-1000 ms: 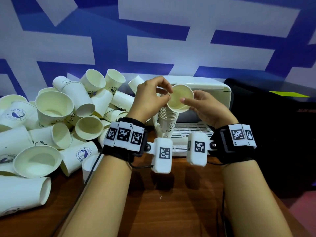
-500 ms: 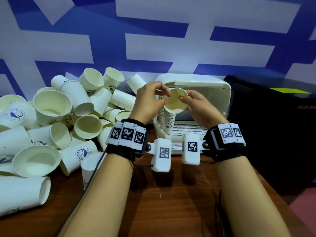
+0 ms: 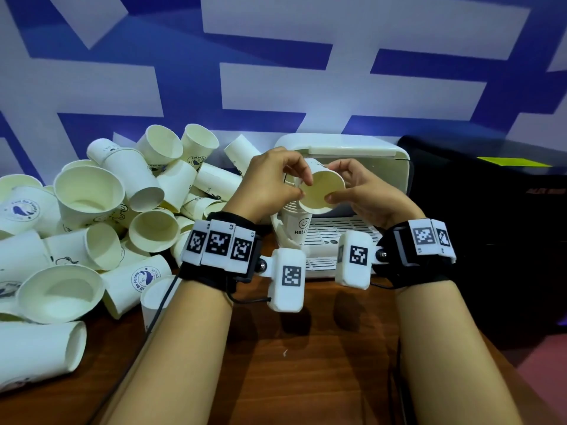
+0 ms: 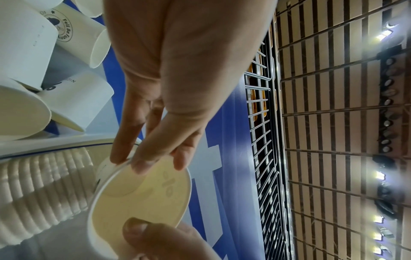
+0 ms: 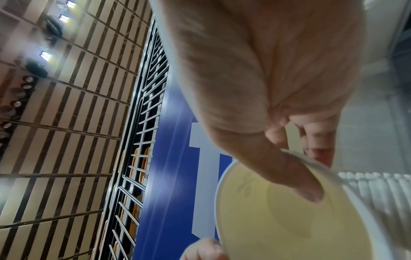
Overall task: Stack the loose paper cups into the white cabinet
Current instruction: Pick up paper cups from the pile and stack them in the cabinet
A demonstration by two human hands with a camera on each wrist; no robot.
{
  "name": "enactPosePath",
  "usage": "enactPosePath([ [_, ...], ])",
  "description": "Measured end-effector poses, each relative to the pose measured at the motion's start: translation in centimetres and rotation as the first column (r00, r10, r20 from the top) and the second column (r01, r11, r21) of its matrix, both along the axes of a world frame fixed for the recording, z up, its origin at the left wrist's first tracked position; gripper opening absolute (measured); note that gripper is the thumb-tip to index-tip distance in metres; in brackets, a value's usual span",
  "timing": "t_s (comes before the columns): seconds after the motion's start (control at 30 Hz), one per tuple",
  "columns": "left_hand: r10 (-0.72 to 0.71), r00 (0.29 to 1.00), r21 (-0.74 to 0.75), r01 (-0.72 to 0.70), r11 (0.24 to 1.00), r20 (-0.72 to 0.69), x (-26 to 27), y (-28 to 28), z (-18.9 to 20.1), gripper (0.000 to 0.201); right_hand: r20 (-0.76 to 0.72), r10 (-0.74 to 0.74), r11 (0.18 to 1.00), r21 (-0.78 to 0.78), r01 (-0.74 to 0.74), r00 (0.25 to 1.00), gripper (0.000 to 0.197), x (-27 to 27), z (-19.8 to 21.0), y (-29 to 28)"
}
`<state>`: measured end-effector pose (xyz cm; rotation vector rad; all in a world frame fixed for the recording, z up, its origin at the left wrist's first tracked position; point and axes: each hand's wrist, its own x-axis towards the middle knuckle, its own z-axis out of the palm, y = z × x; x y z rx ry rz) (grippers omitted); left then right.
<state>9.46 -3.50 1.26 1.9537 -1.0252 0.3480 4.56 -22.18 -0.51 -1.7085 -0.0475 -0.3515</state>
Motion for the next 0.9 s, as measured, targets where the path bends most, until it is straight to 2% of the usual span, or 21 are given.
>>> enactPosePath([
  [0.13,0.047,0.999,-0.014,-0.046,0.999,0.023,0.3,-0.2,-0.4,0.032,0.02,-0.019,0.997,0.079,0.018,1.0,0.05,0.6,-0.5,0.5],
  [0.4,0.08,0.996,-0.032,-0.079,0.996,0.039,0.4,-0.3,-0.6,0.04,0.005,-0.097,0.986,0.14,0.095,0.995,0.043,1.6,-0.8,1.5],
  [0.53,0.079,0.996,-0.053,-0.078,0.996,0.029,0.2,-0.1,-0.3,0.035,-0.051,-0.117,0.981,0.149,0.124,0.992,0.044,1.6,-0.5,2.8],
  [0.67,0.069,0.998,-0.052,-0.069,0.996,0.003,0.1,0.2,0.0,0.037,-0.078,-0.136,0.988,0.069,0.141,0.988,0.044,1.4,-0.2,3.4],
  [0.83,0.073,0.997,-0.076,-0.075,0.994,-0.027,-0.1,0.4,0.4,0.032,-0.088,-0.201,0.978,-0.083,0.194,0.976,0.025,1.7,-0.2,2.8],
  [0.9,0.073,0.997,-0.105,-0.077,0.991,-0.037,-0.3,0.4,0.6,0.029,-0.081,-0.214,0.969,-0.143,0.201,0.973,0.027,1.6,0.0,2.4],
])
